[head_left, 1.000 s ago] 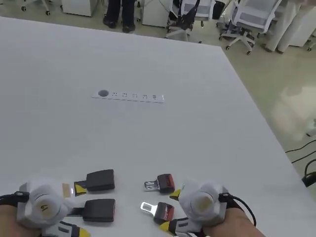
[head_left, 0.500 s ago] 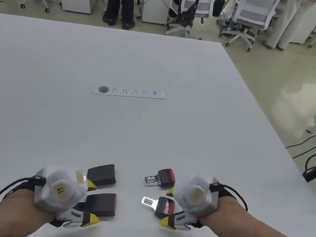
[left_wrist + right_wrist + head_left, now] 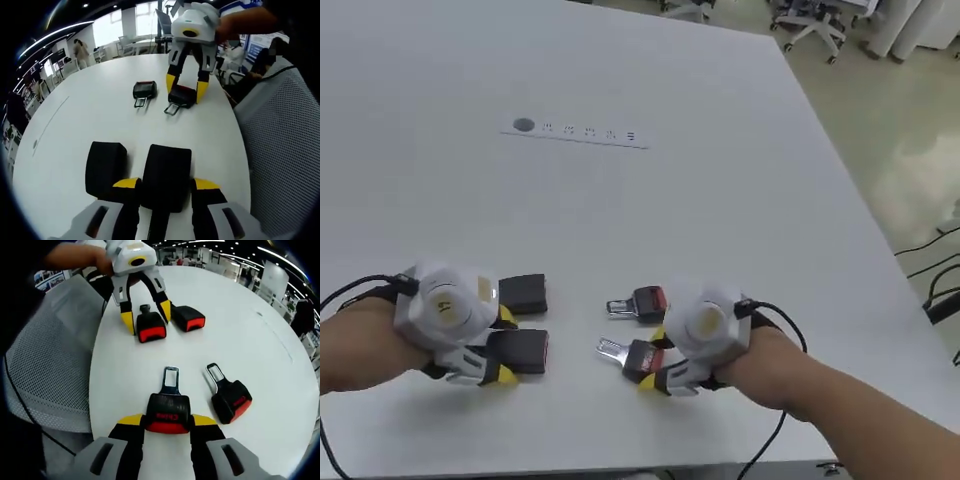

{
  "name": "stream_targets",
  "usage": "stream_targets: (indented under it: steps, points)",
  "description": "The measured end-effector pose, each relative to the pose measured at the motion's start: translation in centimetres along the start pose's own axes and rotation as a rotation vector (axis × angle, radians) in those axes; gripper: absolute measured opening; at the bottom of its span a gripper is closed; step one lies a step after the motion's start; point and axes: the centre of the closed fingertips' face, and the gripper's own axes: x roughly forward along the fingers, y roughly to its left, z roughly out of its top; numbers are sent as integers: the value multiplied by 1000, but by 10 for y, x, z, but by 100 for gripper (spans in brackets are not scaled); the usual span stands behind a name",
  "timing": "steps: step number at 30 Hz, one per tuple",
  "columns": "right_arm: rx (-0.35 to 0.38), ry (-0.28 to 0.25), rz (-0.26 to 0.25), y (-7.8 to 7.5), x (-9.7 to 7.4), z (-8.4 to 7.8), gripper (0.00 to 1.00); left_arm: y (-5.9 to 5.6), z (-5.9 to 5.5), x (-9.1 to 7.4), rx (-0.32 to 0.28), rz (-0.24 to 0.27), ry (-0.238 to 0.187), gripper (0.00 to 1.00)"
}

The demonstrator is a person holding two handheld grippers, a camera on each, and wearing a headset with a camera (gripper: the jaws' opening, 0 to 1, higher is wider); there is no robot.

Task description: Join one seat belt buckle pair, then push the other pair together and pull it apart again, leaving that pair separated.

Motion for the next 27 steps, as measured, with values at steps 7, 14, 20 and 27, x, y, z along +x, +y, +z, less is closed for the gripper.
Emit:
stream_targets:
  steps: [7, 14, 20, 27]
  points:
    - [-64, 48, 36, -4, 4, -1, 32, 1, -2, 1, 7, -6, 5, 39]
    - [-110, 65, 57, -4, 5, 0, 32, -3, 1, 0, 9, -7, 27, 37]
    - [-153, 99, 63, -5, 6, 1, 32, -7, 4, -3, -33, 15, 29, 36]
    - [-195, 126, 82, -5, 9, 4, 32, -3, -1, -2, -58, 33, 15, 35]
